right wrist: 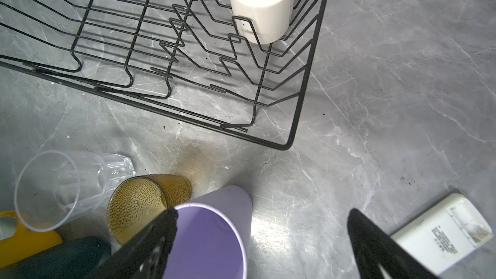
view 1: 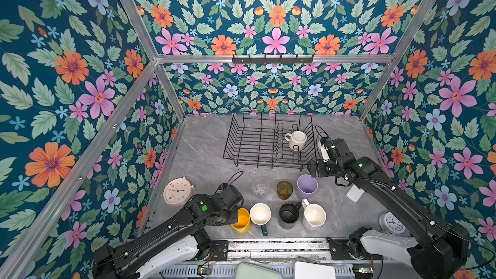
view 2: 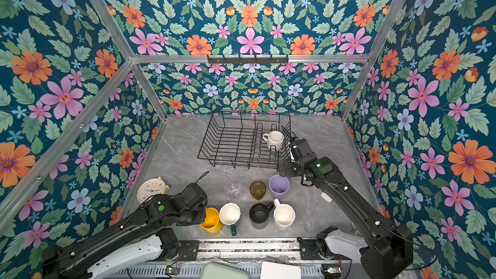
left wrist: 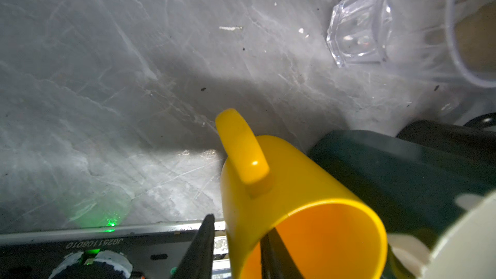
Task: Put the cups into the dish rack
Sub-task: 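Close the left gripper on the yellow mug rim and lift it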
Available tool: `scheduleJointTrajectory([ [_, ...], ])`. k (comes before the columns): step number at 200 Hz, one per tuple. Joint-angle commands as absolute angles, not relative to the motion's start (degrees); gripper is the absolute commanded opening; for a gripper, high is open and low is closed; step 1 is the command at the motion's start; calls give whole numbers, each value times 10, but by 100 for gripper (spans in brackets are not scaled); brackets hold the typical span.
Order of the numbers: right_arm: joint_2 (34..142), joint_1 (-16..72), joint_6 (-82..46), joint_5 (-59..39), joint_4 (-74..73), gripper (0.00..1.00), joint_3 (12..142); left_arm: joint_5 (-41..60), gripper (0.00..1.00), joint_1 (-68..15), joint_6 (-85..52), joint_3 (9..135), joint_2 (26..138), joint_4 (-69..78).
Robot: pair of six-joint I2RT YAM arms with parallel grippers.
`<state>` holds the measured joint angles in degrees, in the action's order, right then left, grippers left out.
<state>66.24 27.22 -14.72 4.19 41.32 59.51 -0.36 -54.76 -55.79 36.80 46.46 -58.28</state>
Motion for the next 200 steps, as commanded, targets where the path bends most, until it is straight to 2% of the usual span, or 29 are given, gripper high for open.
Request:
scheduleJointTrajectory([
  [1,659,273,-146,51,410,99,596,-24,27,-548,-573,365,467,-571],
  [45,653,272,-145,54,415,99,597,-25,22,-548,-578,353,462,-555],
  [89,651,273,-146,54,415,99,597,-37,7,-548,-575,361,462,-555],
  [128,651,272,-146,53,415,99,597,-49,0,-548,-574,371,458,-558],
  [200,642,272,-151,26,405,99,598,-140,0,-548,-569,466,445,-628],
])
